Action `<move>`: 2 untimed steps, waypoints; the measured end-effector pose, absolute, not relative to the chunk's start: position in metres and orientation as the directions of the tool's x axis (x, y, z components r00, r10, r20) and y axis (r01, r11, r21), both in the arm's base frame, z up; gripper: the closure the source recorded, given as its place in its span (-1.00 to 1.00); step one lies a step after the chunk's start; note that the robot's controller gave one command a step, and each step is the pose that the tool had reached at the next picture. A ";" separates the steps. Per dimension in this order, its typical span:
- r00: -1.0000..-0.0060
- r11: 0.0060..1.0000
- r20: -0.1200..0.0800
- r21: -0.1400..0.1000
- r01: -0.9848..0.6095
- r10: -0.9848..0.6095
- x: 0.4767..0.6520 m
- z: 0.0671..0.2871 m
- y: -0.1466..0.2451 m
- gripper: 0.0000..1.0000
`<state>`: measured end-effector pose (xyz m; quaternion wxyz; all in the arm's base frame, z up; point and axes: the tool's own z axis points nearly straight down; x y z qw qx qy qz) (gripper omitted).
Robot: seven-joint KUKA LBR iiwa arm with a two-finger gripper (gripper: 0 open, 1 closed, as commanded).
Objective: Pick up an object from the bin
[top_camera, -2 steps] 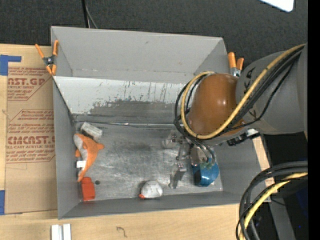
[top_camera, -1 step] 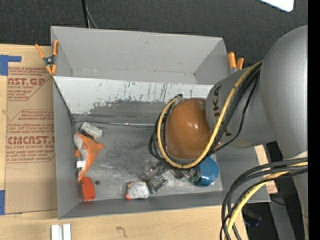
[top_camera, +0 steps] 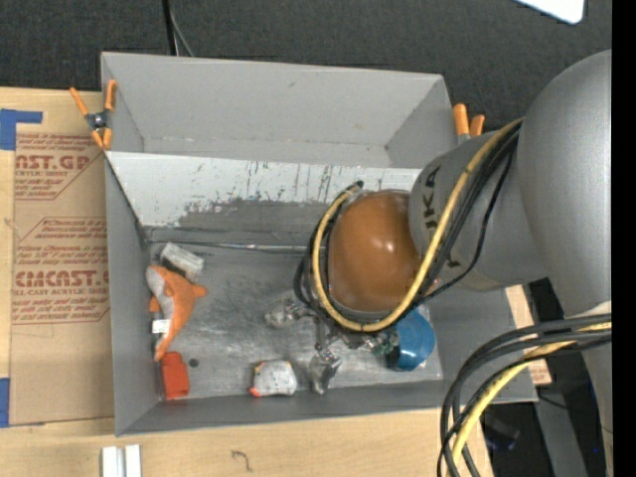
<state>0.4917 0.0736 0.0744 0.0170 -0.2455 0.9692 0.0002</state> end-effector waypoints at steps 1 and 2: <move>-0.879 0.879 -0.033 -0.008 -0.476 -0.476 0.492 0.074 0.074 -1.00; -0.838 0.839 -0.023 -0.014 -0.544 -0.545 0.492 0.074 0.089 -1.00</move>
Offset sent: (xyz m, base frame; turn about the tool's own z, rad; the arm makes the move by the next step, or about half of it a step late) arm -0.0045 0.0695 -0.0044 -0.2799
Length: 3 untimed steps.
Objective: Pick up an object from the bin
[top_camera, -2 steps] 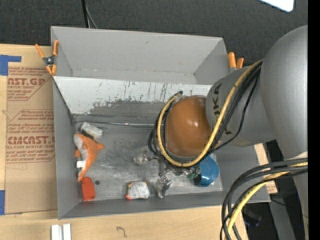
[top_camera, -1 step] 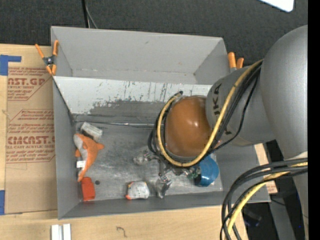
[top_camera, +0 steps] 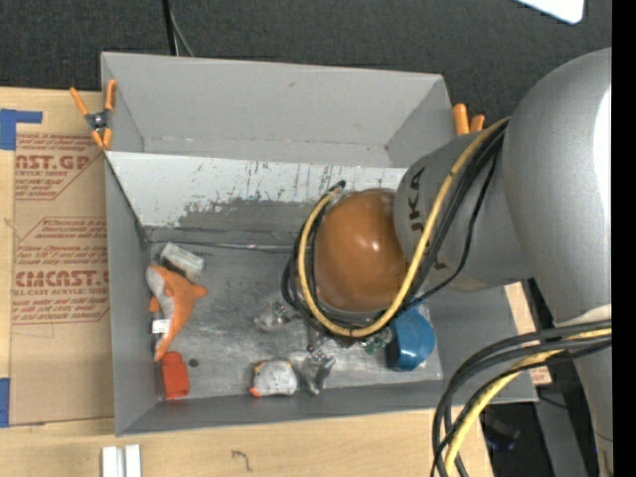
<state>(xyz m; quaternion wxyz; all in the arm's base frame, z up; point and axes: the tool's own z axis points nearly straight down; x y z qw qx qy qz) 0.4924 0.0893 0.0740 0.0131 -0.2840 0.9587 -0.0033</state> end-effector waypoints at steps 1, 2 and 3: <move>-0.797 0.797 -0.020 -0.013 -0.604 -0.604 0.492 0.074 0.105 -1.00; -0.590 0.590 -0.010 -0.005 -0.807 -0.807 0.485 0.073 0.166 1.00; -0.590 0.590 -0.011 -0.005 -0.807 -0.807 0.485 0.073 0.166 1.00</move>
Offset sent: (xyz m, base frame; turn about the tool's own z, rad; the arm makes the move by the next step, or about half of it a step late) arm -0.0109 0.0749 -0.0040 -0.3654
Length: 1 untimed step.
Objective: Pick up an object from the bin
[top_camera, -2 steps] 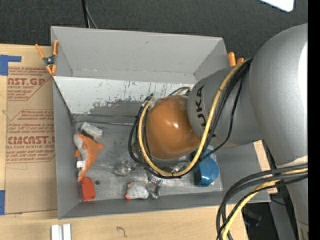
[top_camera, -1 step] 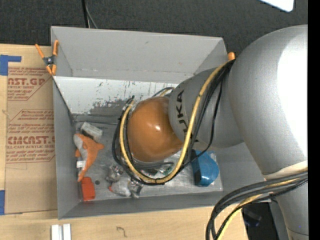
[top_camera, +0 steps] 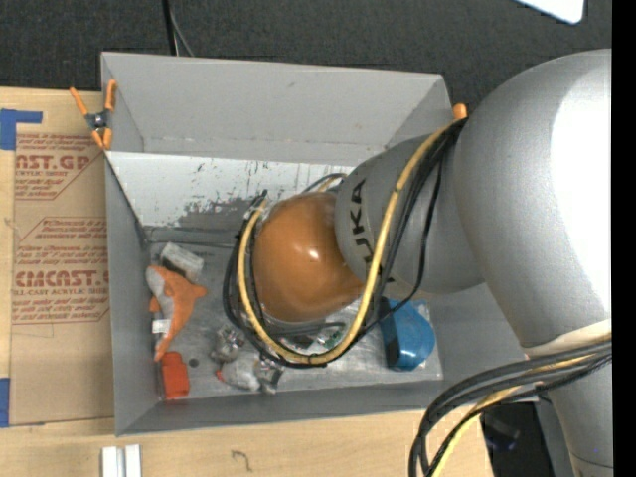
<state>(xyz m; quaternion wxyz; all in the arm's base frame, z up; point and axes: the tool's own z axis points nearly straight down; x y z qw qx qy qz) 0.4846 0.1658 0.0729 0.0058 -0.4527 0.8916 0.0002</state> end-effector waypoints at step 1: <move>-0.577 0.577 -0.003 0.001 -0.817 -0.817 0.498 0.208 0.159 1.00</move>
Offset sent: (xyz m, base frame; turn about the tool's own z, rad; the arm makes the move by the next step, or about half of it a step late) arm 0.0000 0.0000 0.0000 0.0000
